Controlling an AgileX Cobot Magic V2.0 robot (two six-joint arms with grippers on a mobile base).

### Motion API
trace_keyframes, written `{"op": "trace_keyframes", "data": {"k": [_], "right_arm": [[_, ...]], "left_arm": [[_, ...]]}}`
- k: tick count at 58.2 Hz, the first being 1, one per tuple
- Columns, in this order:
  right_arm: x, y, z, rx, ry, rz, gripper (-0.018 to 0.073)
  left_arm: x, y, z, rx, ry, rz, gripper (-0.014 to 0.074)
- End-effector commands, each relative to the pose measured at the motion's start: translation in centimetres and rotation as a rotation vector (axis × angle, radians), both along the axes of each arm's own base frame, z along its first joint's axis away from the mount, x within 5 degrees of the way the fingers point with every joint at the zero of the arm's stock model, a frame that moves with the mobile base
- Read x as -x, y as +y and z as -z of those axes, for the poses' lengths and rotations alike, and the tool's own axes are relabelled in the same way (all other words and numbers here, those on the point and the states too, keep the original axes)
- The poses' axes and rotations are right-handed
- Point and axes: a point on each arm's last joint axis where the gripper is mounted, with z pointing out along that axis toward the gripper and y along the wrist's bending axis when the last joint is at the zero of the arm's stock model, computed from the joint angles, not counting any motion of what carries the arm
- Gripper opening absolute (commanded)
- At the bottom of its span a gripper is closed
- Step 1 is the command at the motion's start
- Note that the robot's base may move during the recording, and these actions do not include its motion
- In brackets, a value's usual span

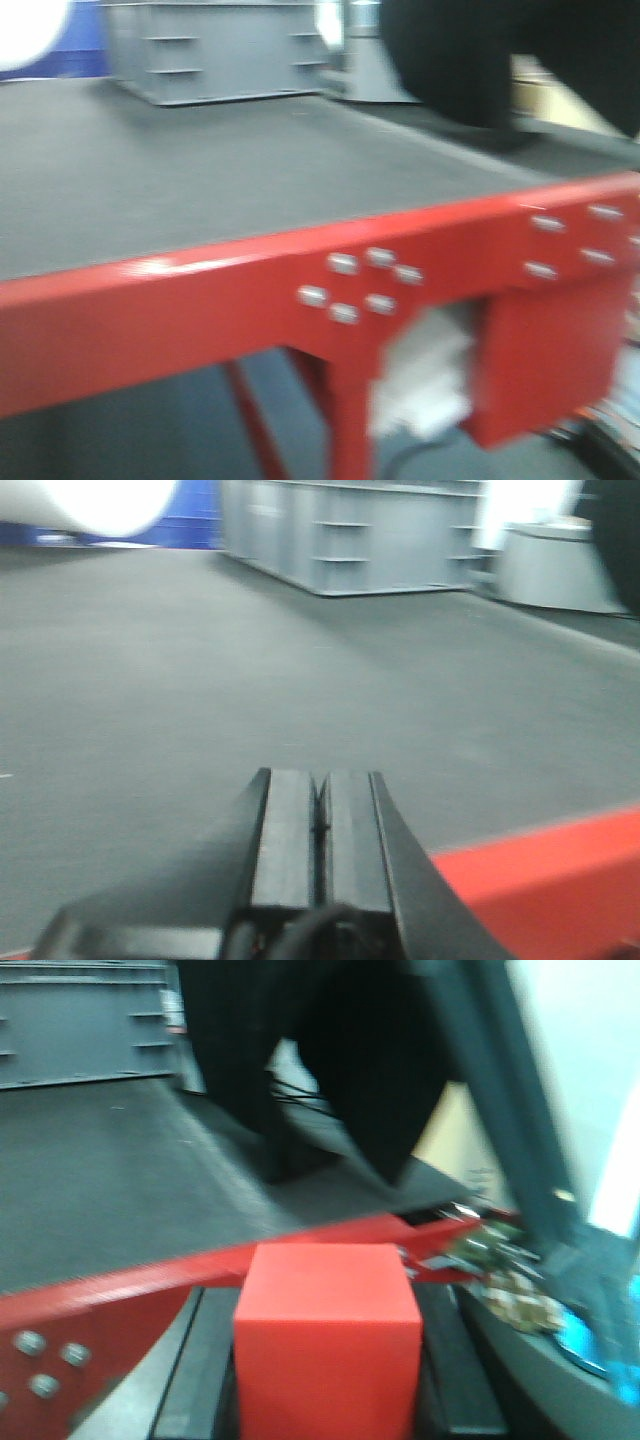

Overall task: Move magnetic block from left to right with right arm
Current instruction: 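Drive the base to the dark mat near the grey crate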

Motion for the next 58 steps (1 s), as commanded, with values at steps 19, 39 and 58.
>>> {"op": "trace_keyframes", "data": {"k": [19,39,58], "right_arm": [[0.12,-0.05,-1.69,0.013,-0.103,0.011,0.0245],[0.12,-0.05,-1.69,0.013,-0.103,0.011,0.0245],[0.12,-0.05,-1.69,0.013,-0.103,0.011,0.0245]], "left_arm": [[0.08,0.00,-0.49,0.015,-0.081,0.004,-0.0126],[0.08,0.00,-0.49,0.015,-0.081,0.004,-0.0126],[0.08,0.00,-0.49,0.015,-0.081,0.004,-0.0126]]}}
